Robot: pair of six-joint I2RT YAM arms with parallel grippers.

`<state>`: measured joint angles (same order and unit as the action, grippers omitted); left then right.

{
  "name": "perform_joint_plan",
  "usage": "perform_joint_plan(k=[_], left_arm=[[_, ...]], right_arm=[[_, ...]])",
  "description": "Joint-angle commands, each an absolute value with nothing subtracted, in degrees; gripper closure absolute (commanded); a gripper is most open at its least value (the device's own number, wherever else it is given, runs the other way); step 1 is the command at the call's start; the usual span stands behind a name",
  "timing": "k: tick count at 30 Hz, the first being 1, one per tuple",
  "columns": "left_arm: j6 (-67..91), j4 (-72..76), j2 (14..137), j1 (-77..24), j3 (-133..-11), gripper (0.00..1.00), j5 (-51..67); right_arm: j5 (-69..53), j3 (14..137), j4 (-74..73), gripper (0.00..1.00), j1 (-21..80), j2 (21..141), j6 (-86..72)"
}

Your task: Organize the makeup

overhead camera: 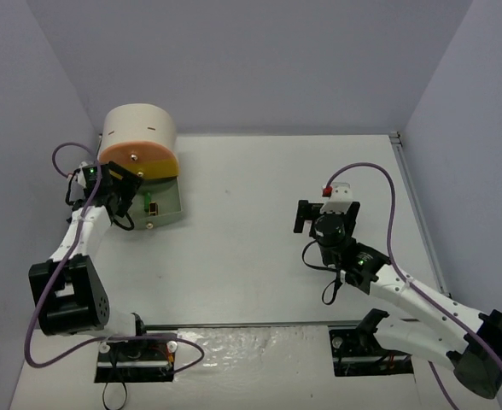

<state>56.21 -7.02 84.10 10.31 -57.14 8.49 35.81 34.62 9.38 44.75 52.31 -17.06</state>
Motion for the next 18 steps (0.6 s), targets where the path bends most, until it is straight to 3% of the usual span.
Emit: perform_joint_plan(k=[1,6,12,18], left_arm=[[49.1,-12.1,72.8,10.6,-61.3,0.19,10.7],[36.6,-21.2,63.4,9.4,-61.7,0.07,13.2],[24.9,-28.6,52.0,2.1,-56.4,0.06,11.7],[21.4,-31.1,41.5,-5.7,-49.2,0.04,10.1]], right_arm=[[33.9,38.7,10.2,0.00,37.6,59.1,-23.0],[28.4,41.2,10.9,0.00,29.9,68.2,-25.4],[23.0,44.8,14.4,0.02,25.6,79.2,-26.6],[21.8,48.4,16.6,0.12,24.1,88.2,-29.0]])
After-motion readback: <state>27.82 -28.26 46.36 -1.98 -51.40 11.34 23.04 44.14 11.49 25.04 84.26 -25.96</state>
